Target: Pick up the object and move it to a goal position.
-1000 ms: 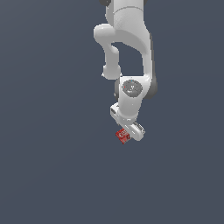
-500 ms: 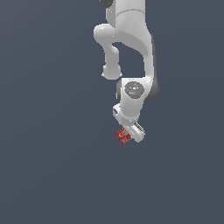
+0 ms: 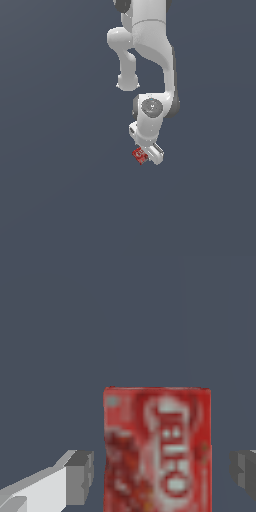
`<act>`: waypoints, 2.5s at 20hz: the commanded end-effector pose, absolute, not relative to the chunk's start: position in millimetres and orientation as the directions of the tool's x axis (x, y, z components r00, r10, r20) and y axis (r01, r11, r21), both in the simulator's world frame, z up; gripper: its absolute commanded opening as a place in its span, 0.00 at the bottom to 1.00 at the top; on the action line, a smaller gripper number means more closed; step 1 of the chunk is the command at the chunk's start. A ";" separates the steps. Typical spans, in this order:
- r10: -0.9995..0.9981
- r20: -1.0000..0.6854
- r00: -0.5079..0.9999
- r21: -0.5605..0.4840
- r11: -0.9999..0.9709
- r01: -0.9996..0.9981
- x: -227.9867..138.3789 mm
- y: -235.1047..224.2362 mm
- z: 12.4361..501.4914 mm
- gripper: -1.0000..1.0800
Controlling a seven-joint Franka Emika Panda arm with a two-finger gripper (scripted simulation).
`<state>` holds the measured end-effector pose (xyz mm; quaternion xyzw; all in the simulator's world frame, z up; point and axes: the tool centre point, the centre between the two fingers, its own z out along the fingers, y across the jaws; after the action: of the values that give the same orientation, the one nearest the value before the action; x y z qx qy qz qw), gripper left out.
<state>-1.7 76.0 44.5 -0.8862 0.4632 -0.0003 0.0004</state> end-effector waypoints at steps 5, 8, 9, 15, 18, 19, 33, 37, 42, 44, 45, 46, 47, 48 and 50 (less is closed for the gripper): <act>-0.823 0.000 0.569 0.000 -0.569 -0.823 -2.3 75.8 17.6 0.96; -0.823 0.000 0.569 0.000 -0.569 -0.823 -1.6 76.0 15.3 0.96; -0.823 0.000 0.569 0.000 -0.569 -0.823 -1.6 76.0 15.3 0.00; -0.823 0.000 0.569 0.000 -0.569 -0.823 -1.6 76.0 15.3 0.00; -0.823 0.000 0.569 0.000 -0.569 -0.823 -1.6 76.0 15.3 0.00; -0.822 0.000 0.569 -0.001 -0.569 -0.822 -1.4 76.4 16.0 0.00; -0.822 -0.001 0.569 -0.001 -0.569 -0.822 -17.1 44.7 55.9 0.00; -0.822 -0.002 0.569 -0.001 -0.569 -0.822 -27.6 22.8 82.9 0.00; -0.823 -0.002 0.569 -0.002 -0.569 -0.823 -43.6 -11.3 125.7 0.00; -0.823 -0.003 0.568 -0.002 -0.568 -0.823 -50.1 -25.6 143.5 0.00; -0.823 -0.003 0.568 -0.002 -0.568 -0.823 -53.1 -32.5 152.2 0.00; -0.823 -0.003 0.568 -0.002 -0.568 -0.823 -56.1 -39.1 160.6 0.00; -0.823 -0.003 0.568 -0.002 -0.568 -0.823 -58.9 -45.6 168.7 0.00; -0.823 -0.003 0.568 -0.002 -0.568 -0.823 -61.5 -51.7 176.5 0.00; -0.823 -0.003 0.568 -0.002 -0.568 -0.823 -66.3 -63.3 191.1 0.00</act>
<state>-61.9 -54.4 179.8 -0.8854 0.4649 0.0004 0.0015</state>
